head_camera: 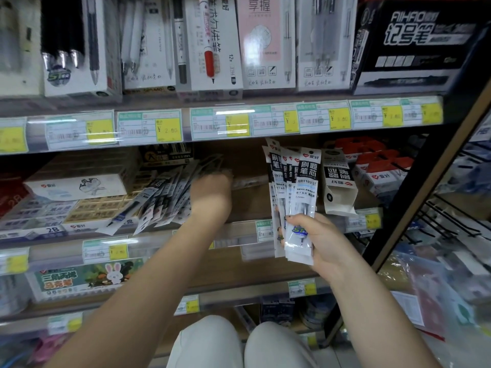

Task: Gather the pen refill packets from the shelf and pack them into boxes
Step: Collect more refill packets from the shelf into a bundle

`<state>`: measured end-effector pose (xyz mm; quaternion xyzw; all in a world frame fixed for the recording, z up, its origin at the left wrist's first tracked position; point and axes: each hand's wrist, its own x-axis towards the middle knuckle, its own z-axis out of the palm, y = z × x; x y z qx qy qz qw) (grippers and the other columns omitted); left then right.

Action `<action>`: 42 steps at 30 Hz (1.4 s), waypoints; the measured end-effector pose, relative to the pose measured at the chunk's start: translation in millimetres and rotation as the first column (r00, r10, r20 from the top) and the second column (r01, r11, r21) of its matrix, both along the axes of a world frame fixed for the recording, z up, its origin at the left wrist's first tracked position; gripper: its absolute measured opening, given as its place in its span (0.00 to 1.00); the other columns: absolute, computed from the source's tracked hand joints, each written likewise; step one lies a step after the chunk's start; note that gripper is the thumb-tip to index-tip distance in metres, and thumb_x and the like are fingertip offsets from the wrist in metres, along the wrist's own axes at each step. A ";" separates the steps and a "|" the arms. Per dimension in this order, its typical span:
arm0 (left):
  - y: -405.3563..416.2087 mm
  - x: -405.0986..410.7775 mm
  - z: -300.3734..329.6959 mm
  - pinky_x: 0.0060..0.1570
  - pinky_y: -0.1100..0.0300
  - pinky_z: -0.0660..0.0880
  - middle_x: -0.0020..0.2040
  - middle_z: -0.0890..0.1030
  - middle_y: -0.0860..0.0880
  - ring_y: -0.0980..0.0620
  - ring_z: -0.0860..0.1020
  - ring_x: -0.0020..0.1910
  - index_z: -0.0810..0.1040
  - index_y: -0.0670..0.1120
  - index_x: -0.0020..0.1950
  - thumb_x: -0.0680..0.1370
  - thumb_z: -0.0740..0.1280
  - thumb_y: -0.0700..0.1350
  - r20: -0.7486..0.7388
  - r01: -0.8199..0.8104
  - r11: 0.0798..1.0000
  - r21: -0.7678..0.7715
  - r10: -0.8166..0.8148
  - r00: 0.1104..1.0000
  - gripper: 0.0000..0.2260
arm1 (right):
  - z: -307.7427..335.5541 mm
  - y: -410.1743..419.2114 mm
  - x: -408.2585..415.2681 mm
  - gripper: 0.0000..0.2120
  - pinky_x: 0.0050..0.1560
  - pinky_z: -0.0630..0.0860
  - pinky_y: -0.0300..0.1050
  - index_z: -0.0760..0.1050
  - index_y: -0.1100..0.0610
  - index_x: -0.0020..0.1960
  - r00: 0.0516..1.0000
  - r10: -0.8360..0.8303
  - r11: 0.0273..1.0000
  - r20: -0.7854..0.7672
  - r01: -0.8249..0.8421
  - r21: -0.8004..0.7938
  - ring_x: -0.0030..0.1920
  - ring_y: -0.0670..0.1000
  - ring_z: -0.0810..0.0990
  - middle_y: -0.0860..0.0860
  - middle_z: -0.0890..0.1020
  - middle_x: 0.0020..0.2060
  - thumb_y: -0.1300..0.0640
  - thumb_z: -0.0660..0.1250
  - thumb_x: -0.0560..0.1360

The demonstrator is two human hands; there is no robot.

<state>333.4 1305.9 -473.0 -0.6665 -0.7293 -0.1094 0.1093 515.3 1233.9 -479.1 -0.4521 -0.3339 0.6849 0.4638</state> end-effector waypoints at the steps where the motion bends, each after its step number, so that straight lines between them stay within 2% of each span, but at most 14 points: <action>1: -2.0 -2.6 1.3 0.52 0.55 0.68 0.52 0.81 0.44 0.42 0.78 0.55 0.76 0.46 0.60 0.74 0.62 0.34 0.010 0.019 0.996 0.082 -0.020 1.000 0.17 | 0.6 0.2 0.9 0.06 0.28 0.77 0.40 0.76 0.59 0.50 1.000 -0.002 1.000 -0.002 0.002 0.004 0.28 0.50 0.79 0.54 0.80 0.31 0.66 0.65 0.74; 4: -7.2 -13.6 7.2 0.60 0.51 0.63 0.49 0.82 0.43 0.40 0.75 0.55 0.81 0.45 0.51 0.73 0.64 0.38 0.100 0.027 0.952 0.304 -0.060 0.993 0.10 | 3.4 1.1 2.9 0.06 0.28 0.77 0.41 0.76 0.59 0.50 1.000 -0.017 1.000 -0.002 0.017 0.016 0.29 0.51 0.79 0.54 0.80 0.32 0.65 0.66 0.74; 7: -11.8 -25.4 11.4 0.55 0.43 0.70 0.45 0.81 0.40 0.34 0.74 0.52 0.83 0.43 0.40 0.68 0.62 0.38 0.212 0.023 0.842 0.538 -0.161 0.964 0.09 | 7.6 0.6 4.4 0.04 0.27 0.77 0.40 0.75 0.58 0.47 1.000 -0.008 1.000 -0.014 0.009 0.027 0.28 0.50 0.79 0.54 0.80 0.29 0.66 0.65 0.75; 9: -15.1 -32.8 14.1 0.53 0.45 0.72 0.47 0.79 0.42 0.36 0.73 0.54 0.83 0.43 0.40 0.70 0.61 0.37 0.331 0.002 0.809 0.587 -0.243 0.912 0.10 | 8.9 -0.4 5.4 0.04 0.27 0.77 0.40 0.75 0.58 0.46 1.000 -0.014 0.999 -0.021 0.014 0.033 0.27 0.50 0.79 0.53 0.80 0.28 0.66 0.65 0.74; 12: -22.6 -36.4 25.1 0.56 0.53 0.74 0.50 0.75 0.52 0.44 0.75 0.55 0.79 0.49 0.38 0.73 0.64 0.33 0.660 -0.088 0.859 0.505 -0.318 0.681 0.12 | 10.2 -1.5 4.4 0.04 0.26 0.76 0.40 0.75 0.58 0.47 1.000 -0.012 0.999 -0.020 0.013 0.036 0.27 0.49 0.80 0.53 0.80 0.28 0.65 0.65 0.74; 15: -31.0 -32.3 36.9 0.45 0.56 0.76 0.43 0.80 0.47 0.49 0.78 0.42 0.77 0.53 0.35 0.74 0.64 0.32 0.824 -0.074 0.907 0.415 -0.341 0.452 0.17 | 10.6 -2.0 1.2 0.05 0.25 0.76 0.40 0.74 0.60 0.49 1.000 0.014 0.999 -0.014 -0.013 0.039 0.27 0.50 0.80 0.53 0.80 0.28 0.66 0.65 0.74; 19: -34.5 -25.9 44.9 0.41 0.55 0.71 0.38 0.78 0.43 0.49 0.73 0.38 0.78 0.51 0.35 0.73 0.63 0.29 0.876 -0.047 0.918 0.393 -0.359 0.322 0.17 | 11.0 -3.0 -5.5 0.06 0.27 0.76 0.41 0.75 0.59 0.50 0.997 0.073 0.995 0.033 -0.075 0.062 0.29 0.50 0.80 0.52 0.81 0.29 0.65 0.66 0.74; 21: -34.6 -20.7 46.7 0.39 0.56 0.74 0.37 0.79 0.44 0.48 0.76 0.37 0.78 0.49 0.36 0.72 0.62 0.29 0.908 -0.063 0.930 0.363 -0.337 0.248 0.16 | 12.3 -3.5 -9.4 0.06 0.27 0.76 0.41 0.75 0.59 0.50 0.995 0.097 0.992 0.025 -0.098 0.078 0.28 0.50 0.80 0.52 0.81 0.28 0.65 0.65 0.74; 25: -35.9 -9.0 52.5 0.45 0.57 0.80 0.39 0.80 0.46 0.51 0.82 0.37 0.75 0.43 0.38 0.76 0.59 0.28 0.935 -0.100 0.937 0.336 -0.344 -0.081 0.13 | 13.5 -4.5 -15.0 0.07 0.31 0.77 0.42 0.76 0.55 0.49 0.997 0.076 0.989 0.004 -0.076 0.129 0.30 0.47 0.81 0.49 0.83 0.30 0.65 0.65 0.75; 26: -35.6 -7.1 52.5 0.45 0.57 0.80 0.39 0.80 0.46 0.52 0.82 0.37 0.74 0.43 0.38 0.76 0.59 0.28 0.931 -0.100 0.937 0.333 -0.344 -0.123 0.13 | 13.8 -4.6 -15.3 0.07 0.31 0.78 0.42 0.76 0.55 0.49 0.998 0.067 0.989 -0.006 -0.066 0.136 0.30 0.47 0.81 0.48 0.83 0.30 0.65 0.65 0.75; 30: -34.6 -0.3 45.8 0.39 0.59 0.81 0.37 0.80 0.46 0.51 0.81 0.35 0.74 0.42 0.38 0.76 0.58 0.28 0.953 -0.049 0.958 0.282 -0.286 -0.099 0.13 | 14.2 -6.9 -15.7 0.07 0.31 0.78 0.42 0.76 0.55 0.49 0.997 0.081 0.983 0.005 -0.081 0.167 0.29 0.46 0.81 0.48 0.82 0.29 0.65 0.64 0.75; 34: -31.5 6.8 31.0 0.37 0.59 0.80 0.27 0.80 0.51 0.55 0.79 0.28 0.75 0.42 0.37 0.76 0.55 0.27 0.962 -0.012 0.981 0.194 -0.193 -0.191 0.15 | 8.5 -10.9 -20.1 0.09 0.33 0.79 0.43 0.77 0.52 0.46 0.996 0.071 0.975 0.053 -0.080 0.205 0.29 0.46 0.81 0.47 0.83 0.29 0.66 0.64 0.75; 38: -30.8 14.6 18.8 0.29 0.64 0.77 0.30 0.81 0.48 0.55 0.79 0.28 0.75 0.42 0.38 0.77 0.56 0.29 0.933 -0.034 0.992 0.120 -0.125 -0.337 0.14 | 0.3 -13.3 -26.2 0.10 0.36 0.79 0.44 0.77 0.51 0.50 0.995 0.045 0.971 0.091 -0.065 0.229 0.32 0.46 0.82 0.47 0.84 0.34 0.65 0.64 0.76; 42: -26.0 20.2 10.6 0.37 0.56 0.79 0.39 0.81 0.43 0.48 0.79 0.36 0.77 0.39 0.46 0.78 0.57 0.31 0.856 -0.063 0.997 0.048 -0.073 -0.512 0.10 | -5.4 -15.1 -34.8 0.12 0.36 0.78 0.43 0.78 0.51 0.51 0.990 0.030 0.968 0.135 -0.063 0.244 0.36 0.47 0.83 0.47 0.84 0.37 0.66 0.63 0.76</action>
